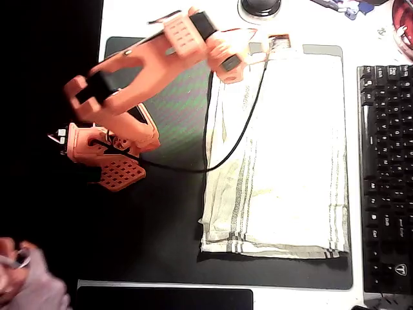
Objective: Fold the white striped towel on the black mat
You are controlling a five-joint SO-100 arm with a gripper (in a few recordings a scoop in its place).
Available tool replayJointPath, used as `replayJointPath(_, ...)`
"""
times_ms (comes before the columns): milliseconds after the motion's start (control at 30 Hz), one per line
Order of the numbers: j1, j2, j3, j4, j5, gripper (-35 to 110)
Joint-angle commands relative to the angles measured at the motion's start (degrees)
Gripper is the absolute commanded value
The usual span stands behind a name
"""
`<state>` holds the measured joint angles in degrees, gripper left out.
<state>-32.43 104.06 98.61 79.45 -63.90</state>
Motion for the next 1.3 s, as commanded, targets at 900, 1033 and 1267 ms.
replayJointPath(900,-4.2,-42.4,-41.8,0.0,7.8,16)
replayJointPath(1033,-4.0,-45.3,-44.4,0.0,8.3,20)
replayJointPath(1267,-3.4,-49.4,-46.8,0.5,7.9,21)
